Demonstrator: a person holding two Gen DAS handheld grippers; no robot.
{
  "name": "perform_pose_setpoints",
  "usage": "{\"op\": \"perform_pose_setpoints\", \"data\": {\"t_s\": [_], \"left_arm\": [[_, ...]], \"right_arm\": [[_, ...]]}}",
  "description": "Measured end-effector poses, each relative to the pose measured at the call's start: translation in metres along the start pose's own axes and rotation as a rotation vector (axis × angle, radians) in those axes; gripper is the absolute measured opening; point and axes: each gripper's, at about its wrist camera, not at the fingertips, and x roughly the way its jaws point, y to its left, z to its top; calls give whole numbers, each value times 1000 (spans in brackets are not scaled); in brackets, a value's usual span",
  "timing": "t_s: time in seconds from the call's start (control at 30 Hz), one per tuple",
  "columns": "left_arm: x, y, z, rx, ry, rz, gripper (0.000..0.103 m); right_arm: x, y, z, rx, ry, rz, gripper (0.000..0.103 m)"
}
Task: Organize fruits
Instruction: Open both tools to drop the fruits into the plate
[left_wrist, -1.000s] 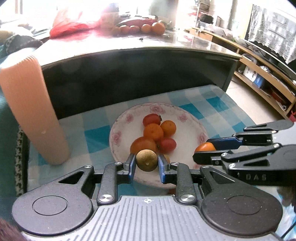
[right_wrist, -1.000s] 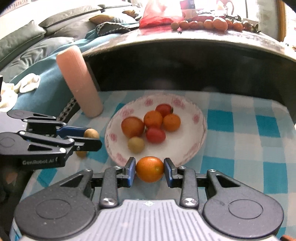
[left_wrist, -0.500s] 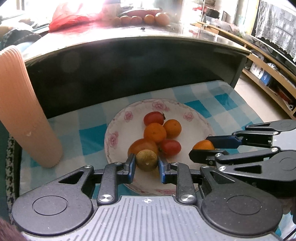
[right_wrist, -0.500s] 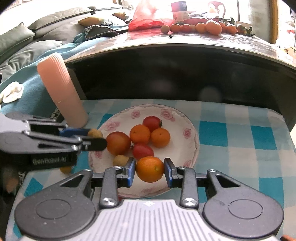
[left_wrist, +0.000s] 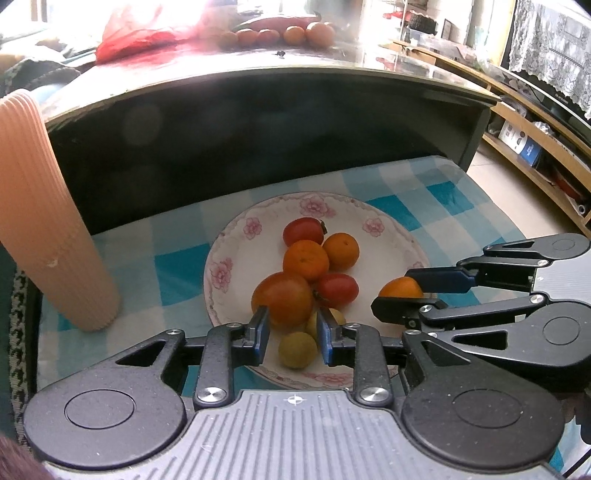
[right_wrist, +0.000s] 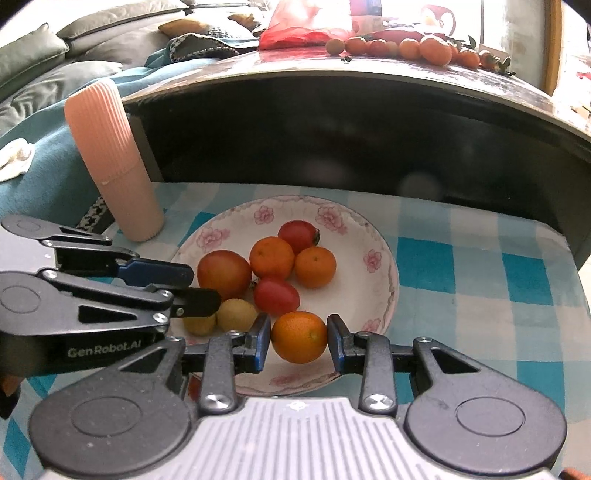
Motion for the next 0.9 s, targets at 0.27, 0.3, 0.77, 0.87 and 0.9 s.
{"op": "perform_pose_setpoints", "data": {"t_s": [0.27,0.3,0.77,0.87,0.9], "left_arm": [[-1,0,1,7,0,4,38],[-2,0,0,9,-2,5,39],[-14,9,-8,34,-1,30,46],[-17,13,-13,39,9,35,47],[-19,14,-16,42,13,36,47]], "right_arm": [[-1,-2,-1,-4,-12,-11,49],[-1,-1,-1,-6,-13,-12,49],[-9,4,-1,-13,-23,-5,50],[-12,7,-1,-15,-20,-5,50],[-13,8,-2,-15,-19,-7,50]]}}
